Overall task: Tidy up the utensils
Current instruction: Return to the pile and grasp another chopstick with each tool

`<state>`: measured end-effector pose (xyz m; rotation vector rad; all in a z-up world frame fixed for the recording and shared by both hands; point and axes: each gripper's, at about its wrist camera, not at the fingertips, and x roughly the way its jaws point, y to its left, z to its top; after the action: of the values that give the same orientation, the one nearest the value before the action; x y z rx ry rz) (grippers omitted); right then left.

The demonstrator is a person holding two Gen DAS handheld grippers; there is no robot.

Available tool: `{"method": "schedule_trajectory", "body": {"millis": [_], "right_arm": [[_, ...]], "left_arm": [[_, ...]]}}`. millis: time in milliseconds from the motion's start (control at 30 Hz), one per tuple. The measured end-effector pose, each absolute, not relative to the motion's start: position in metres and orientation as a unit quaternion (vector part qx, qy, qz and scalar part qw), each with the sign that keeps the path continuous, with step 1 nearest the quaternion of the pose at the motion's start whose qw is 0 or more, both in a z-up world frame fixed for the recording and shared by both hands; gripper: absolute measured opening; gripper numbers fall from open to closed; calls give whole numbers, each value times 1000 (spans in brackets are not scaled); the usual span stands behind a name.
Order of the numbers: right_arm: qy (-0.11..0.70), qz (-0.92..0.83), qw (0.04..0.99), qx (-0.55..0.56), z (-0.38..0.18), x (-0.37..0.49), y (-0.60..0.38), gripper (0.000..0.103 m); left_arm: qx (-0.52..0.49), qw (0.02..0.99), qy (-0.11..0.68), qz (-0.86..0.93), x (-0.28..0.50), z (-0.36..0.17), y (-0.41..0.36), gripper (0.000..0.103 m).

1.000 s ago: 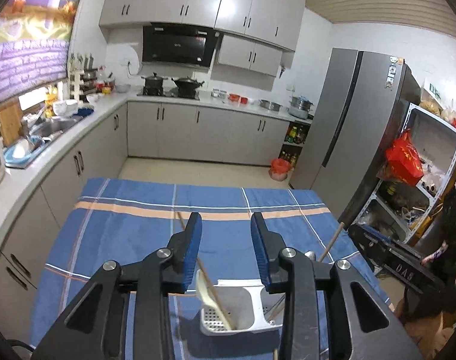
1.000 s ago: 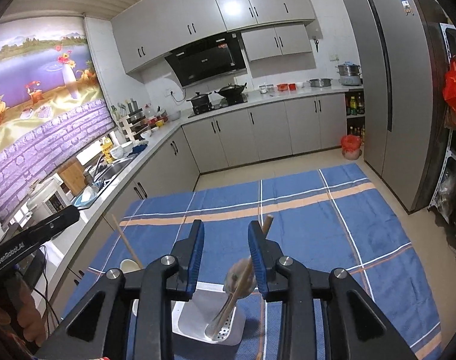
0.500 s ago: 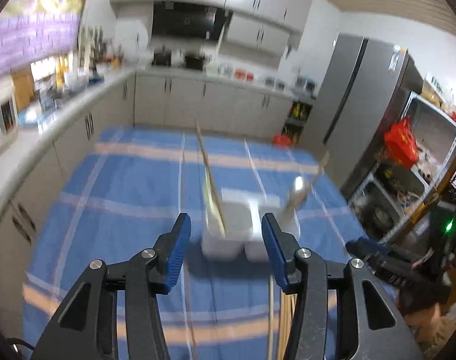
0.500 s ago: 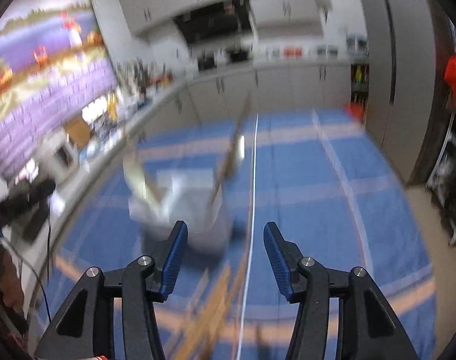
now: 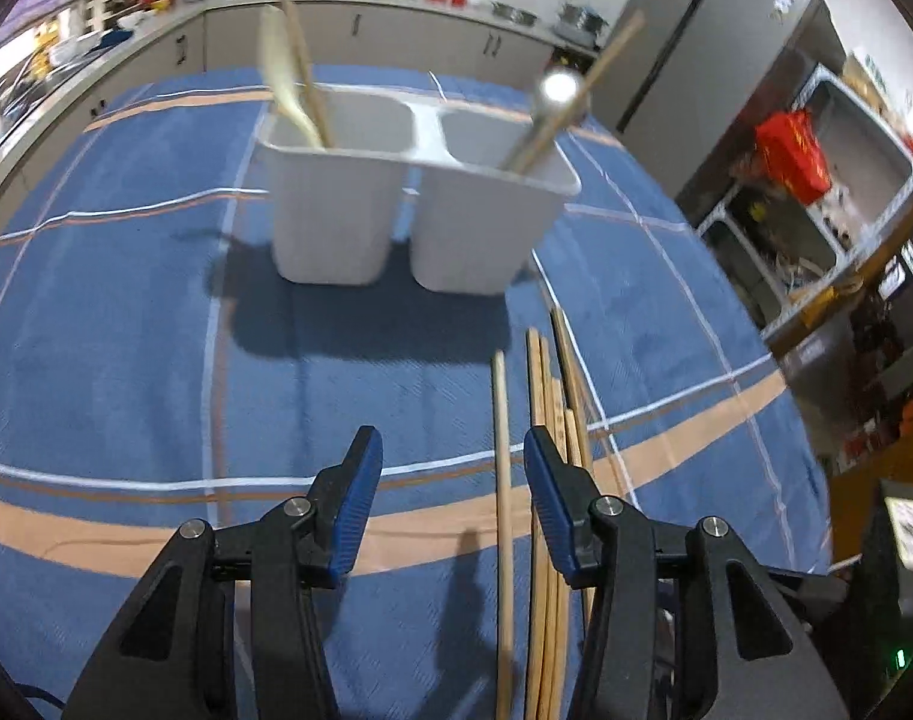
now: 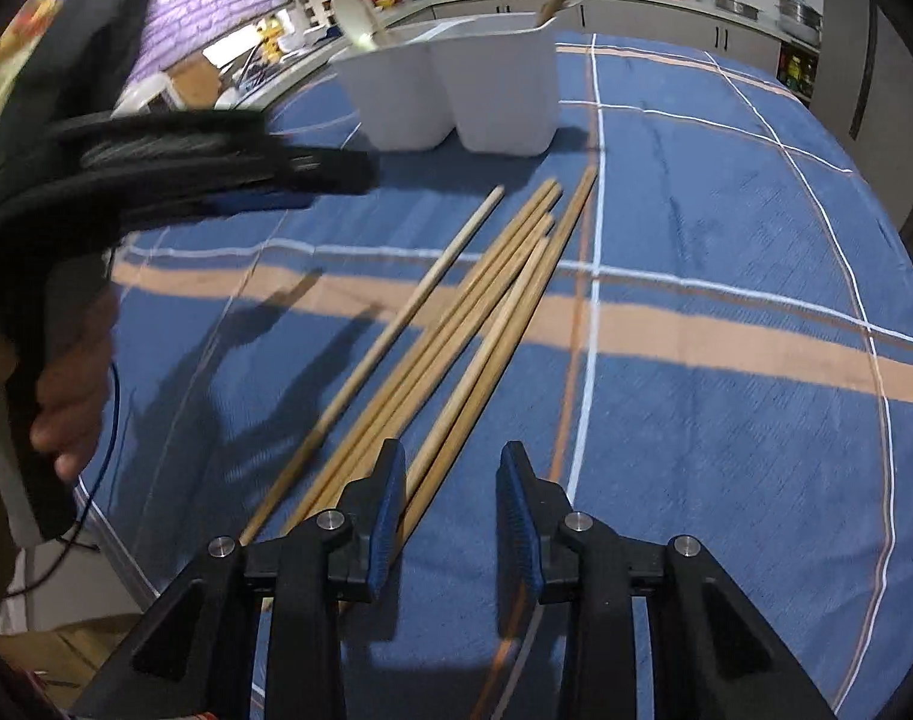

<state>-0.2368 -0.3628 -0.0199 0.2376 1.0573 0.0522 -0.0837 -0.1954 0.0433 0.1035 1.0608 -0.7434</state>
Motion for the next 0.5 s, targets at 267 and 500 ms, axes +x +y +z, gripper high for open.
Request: {"method": "schedule_trajectory", "body": {"millis": [267, 500], "right_arm": [[501, 0, 862, 83, -23, -242, -354, 32], [502, -12, 860, 91, -24, -238, -362, 32]], "left_arm": [[112, 782, 497, -359, -85, 21, -237, 31], [155, 780, 491, -355, -89, 11, -253, 20]]}}
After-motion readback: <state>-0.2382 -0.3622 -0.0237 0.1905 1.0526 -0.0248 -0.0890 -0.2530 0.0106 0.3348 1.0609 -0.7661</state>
